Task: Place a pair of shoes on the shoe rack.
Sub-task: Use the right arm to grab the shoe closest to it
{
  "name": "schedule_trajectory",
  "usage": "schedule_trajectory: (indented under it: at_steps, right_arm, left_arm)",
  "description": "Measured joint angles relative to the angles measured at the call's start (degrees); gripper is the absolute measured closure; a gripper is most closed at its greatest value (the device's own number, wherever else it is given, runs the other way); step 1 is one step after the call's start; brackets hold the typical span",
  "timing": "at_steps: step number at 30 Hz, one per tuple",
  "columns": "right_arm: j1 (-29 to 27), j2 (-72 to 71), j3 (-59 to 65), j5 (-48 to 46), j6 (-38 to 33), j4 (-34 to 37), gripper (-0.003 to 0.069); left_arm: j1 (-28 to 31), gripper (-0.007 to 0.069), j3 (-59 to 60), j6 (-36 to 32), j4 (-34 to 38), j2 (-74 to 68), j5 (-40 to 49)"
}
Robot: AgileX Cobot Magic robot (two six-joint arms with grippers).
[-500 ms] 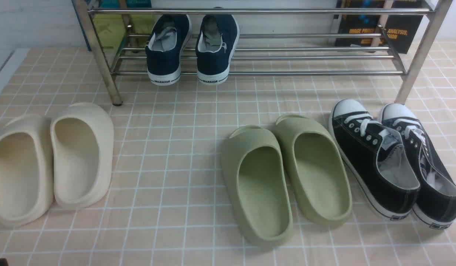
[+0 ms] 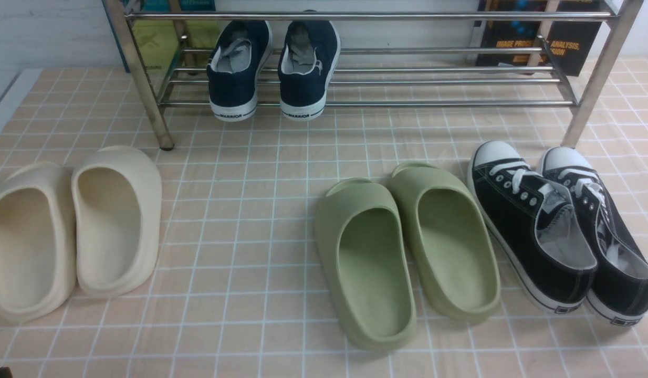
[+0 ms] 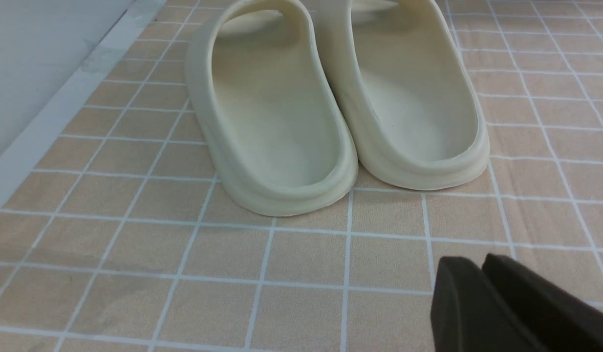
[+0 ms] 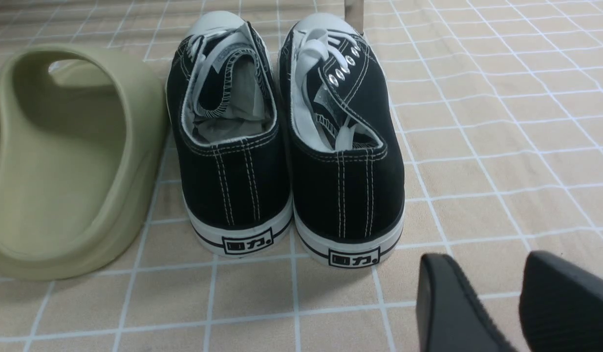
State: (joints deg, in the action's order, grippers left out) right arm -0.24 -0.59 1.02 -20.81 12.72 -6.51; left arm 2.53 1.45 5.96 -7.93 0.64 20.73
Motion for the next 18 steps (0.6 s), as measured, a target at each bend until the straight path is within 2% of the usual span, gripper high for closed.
schedule_trajectory:
  at_steps: [10, 18]
  right_arm:
    - [0.0, 0.0, 0.0, 0.0, 0.0, 0.0, 0.0419]
    - [0.0, 0.0, 0.0, 0.0, 0.0, 0.0, 0.0419]
  left_arm:
    - [0.0, 0.0533, 0.0, -0.13, -0.58, 0.0, 0.23]
    - [0.0, 0.0531, -0.11, -2.05, -8.73, 0.0, 1.17]
